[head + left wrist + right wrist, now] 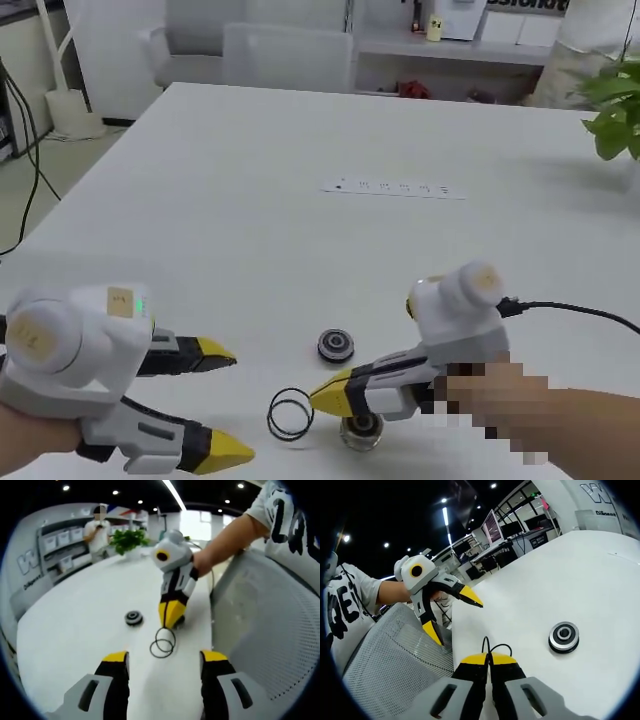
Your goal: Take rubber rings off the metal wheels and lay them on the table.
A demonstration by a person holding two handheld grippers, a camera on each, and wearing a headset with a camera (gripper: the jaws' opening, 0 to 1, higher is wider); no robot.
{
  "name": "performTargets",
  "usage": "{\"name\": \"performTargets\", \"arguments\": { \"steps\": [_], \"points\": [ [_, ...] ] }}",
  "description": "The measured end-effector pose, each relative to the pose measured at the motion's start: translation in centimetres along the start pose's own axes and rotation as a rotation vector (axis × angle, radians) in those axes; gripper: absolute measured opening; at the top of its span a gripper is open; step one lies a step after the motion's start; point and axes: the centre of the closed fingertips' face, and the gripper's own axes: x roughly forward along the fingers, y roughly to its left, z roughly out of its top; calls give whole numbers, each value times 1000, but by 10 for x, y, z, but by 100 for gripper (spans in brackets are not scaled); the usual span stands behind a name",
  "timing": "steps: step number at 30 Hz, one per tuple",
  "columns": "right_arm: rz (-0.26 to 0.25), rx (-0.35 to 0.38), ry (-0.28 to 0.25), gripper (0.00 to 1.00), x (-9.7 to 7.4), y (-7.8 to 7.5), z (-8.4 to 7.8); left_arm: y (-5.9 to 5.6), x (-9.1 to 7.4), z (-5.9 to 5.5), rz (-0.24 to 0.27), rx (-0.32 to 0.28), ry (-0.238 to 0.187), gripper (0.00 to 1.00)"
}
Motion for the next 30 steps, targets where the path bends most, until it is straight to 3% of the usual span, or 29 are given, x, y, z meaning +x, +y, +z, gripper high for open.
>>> {"name": "performTargets", "arguments": {
  "steps": [15, 30],
  "points": [
    [-21, 20, 20, 0, 7, -9, -9, 0, -1, -5, 7, -15, 6, 57],
    [-80, 67, 10, 0, 8, -22, -10, -3, 5, -9, -5, -24, 15, 57]
  ]
}}
